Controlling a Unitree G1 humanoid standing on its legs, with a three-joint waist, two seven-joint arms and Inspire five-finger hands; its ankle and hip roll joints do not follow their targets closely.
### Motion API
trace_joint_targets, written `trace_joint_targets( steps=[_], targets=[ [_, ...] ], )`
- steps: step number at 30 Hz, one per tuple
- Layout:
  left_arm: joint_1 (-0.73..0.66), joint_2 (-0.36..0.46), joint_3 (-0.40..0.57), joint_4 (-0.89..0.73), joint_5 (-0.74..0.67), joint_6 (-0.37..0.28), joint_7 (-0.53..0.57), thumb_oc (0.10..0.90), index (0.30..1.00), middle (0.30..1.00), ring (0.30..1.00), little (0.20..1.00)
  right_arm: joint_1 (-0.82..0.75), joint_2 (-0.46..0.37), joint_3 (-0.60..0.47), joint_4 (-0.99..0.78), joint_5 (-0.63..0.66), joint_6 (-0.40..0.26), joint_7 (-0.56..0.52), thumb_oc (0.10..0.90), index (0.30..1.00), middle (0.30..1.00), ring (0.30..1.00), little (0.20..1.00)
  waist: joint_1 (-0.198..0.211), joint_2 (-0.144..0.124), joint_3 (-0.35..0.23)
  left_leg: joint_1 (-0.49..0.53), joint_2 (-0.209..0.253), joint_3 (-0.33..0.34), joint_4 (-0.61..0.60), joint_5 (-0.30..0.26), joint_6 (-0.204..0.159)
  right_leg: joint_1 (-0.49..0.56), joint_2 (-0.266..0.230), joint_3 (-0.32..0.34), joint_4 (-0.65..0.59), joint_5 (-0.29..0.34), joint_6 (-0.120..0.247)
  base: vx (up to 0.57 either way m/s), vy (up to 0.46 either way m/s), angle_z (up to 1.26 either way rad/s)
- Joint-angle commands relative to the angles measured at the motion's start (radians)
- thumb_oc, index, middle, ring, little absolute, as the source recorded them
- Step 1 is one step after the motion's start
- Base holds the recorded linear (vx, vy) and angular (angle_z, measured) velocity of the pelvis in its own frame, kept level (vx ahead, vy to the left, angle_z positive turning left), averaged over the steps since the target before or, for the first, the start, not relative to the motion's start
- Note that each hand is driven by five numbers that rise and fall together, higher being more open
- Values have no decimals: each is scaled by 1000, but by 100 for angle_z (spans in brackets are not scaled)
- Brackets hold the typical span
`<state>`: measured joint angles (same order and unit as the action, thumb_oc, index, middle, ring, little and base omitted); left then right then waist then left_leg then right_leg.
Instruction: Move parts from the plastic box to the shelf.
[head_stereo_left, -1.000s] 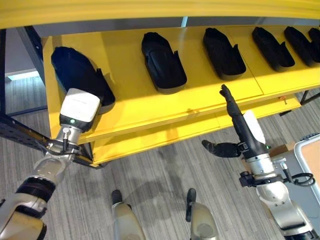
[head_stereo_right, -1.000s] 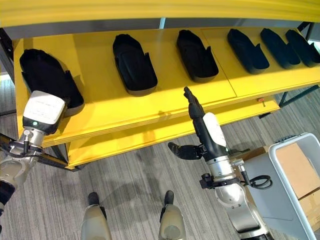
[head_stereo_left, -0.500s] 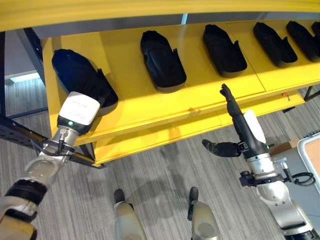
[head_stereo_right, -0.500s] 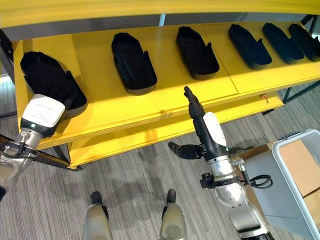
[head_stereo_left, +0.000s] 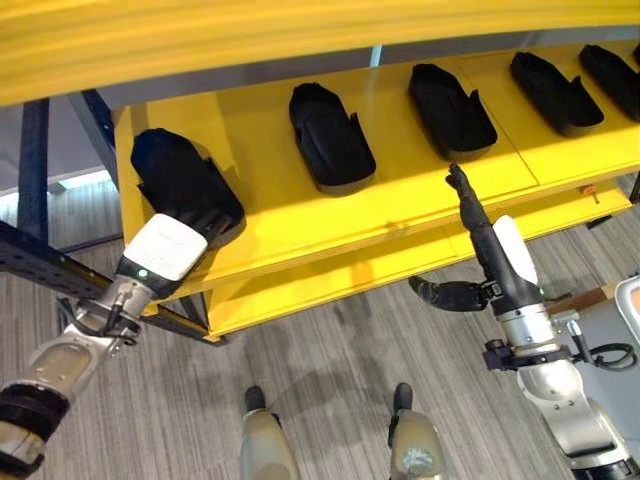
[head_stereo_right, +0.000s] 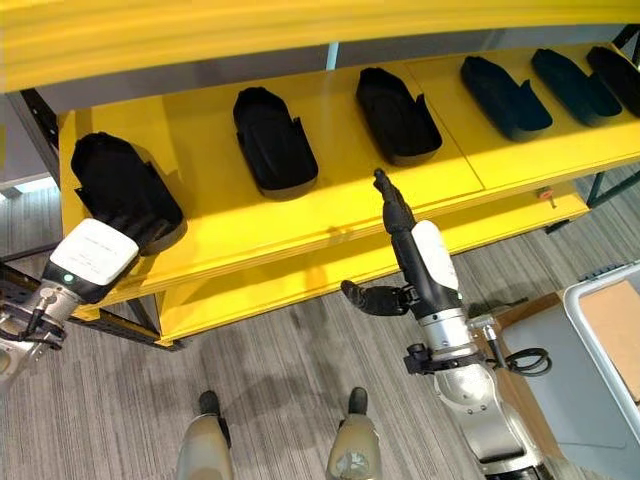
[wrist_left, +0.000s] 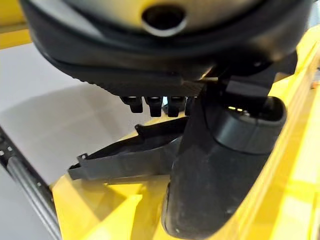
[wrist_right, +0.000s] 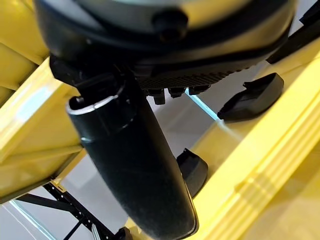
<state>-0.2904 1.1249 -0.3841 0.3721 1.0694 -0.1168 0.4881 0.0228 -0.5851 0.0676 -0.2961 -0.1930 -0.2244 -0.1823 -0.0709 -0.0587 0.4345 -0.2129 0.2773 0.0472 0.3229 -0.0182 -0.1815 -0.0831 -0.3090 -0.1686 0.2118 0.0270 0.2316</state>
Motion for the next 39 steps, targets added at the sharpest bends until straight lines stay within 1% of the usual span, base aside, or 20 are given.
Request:
trace_joint_targets(
  steps=[1,9,15,17,21,25,29,30,31,32,33,35,36,37,38,39],
  targets=[
    [17,95,112,-24,4,28,36,900,1000,1000,1000,1000,-43,-5,-90,-37,23,-76,-48,900,1000,1000,1000,1000,-4,-15,-141,26,-19,24,-54,42,28,-21,0,23,69,-40,-9,0,0,0],
    [49,121,179,-50,0,29,37,900,1000,1000,1000,1000,-24,6,-122,-32,9,-68,-53,900,1000,1000,1000,1000,-3,-3,-182,51,-26,33,-70,45,32,9,-11,18,48,-39,-4,27,3,1],
    [92,118,249,-69,-10,35,40,900,1000,1000,1000,1000,-11,12,-134,-33,-1,-62,-51,900,1000,1000,1000,1000,-1,2,-195,69,-27,38,-81,44,34,28,-12,15,37,-40,-1,11,-1,0],
    [115,120,295,-111,-13,37,36,900,1000,1000,1000,1000,1,17,-152,-35,-4,-57,-48,900,1000,1000,1000,1000,5,3,-203,73,-28,39,-86,45,35,34,-12,11,32,-40,-1,0,0,0],
    [186,93,410,-183,-26,45,47,900,1000,1000,1000,1000,16,30,-178,-35,-11,-46,-49,900,1000,1000,1000,1000,12,4,-220,88,-26,40,-98,46,37,51,-8,6,16,-39,-3,19,-7,0],
    [240,72,485,-231,-37,45,42,900,1000,1000,1000,1000,20,34,-187,-36,-14,-39,-47,900,1000,1000,1000,1000,12,4,-230,98,-25,41,-108,47,38,61,-6,4,7,-38,-3,7,-2,1],
    [253,3,535,-279,-85,49,37,900,1000,1000,1000,1000,27,46,-190,-38,-15,-26,-38,900,1000,1000,1000,1000,11,1,-244,110,-26,44,-121,49,40,74,-6,1,-6,-37,-4,12,-4,1],
    [261,-90,556,-330,-142,42,24,900,1000,1000,1000,1000,30,57,-190,-38,-15,-14,-31,900,1000,1000,1000,1000,12,-3,-253,118,-26,46,-132,51,41,81,-5,-2,-17,-36,-7,17,-10,-5],
    [264,-91,559,-332,-142,42,23,900,1000,1000,1000,1000,30,56,-190,-39,-15,-13,-31,900,1000,1000,1000,1000,11,-2,-253,118,-26,46,-133,52,41,82,-4,-2,-17,-35,-7,27,-10,-4],
    [265,-173,565,-349,-210,33,15,900,1000,1000,1000,1000,29,68,-190,-37,-13,-2,-27,900,1000,1000,1000,1000,9,-9,-259,121,-25,48,-136,53,41,83,-2,-1,-21,-34,-9,0,0,0],
    [269,-177,569,-355,-213,34,11,900,1000,1000,1000,1000,29,64,-191,-38,-12,-1,-26,900,1000,1000,1000,1000,9,-5,-259,122,-25,48,-137,54,41,84,-2,0,-22,-33,-9,0,0,0],
    [255,-270,559,-373,-302,22,4,900,1000,1000,1000,1000,25,73,-181,-34,-6,10,-22,900,1000,1000,1000,1000,5,-9,-263,125,-21,51,-141,57,40,85,0,0,-25,-32,-14,13,-3,-2],
    [251,-339,545,-386,-366,13,1,900,1000,1000,1000,1000,24,82,-175,-33,-3,16,-18,900,1000,1000,1000,1000,3,-16,-266,127,-20,52,-142,56,40,86,2,3,-28,-32,-17,27,-8,-7],
    [249,-364,539,-386,-384,13,-3,900,1000,1000,1000,1000,26,80,-172,-32,2,18,-13,900,1000,1000,1000,1000,1,-15,-267,129,-19,54,-142,56,39,88,4,4,-29,-33,-19,22,-4,-6],
    [249,-365,539,-385,-385,13,-3,900,1000,1000,1000,1000,26,79,-173,-32,2,18,-13,900,1000,1000,1000,1000,1,-14,-266,129,-19,54,-143,56,39,88,4,4,-30,-33,-19,10,-2,-3],
    [241,-391,524,-387,-410,14,-2,900,1000,1000,1000,1000,24,80,-168,-35,5,21,-12,900,1000,1000,1000,1000,0,-16,-265,131,-18,55,-144,56,39,87,5,5,-28,-33,-20,0,0,0]
  ],
)
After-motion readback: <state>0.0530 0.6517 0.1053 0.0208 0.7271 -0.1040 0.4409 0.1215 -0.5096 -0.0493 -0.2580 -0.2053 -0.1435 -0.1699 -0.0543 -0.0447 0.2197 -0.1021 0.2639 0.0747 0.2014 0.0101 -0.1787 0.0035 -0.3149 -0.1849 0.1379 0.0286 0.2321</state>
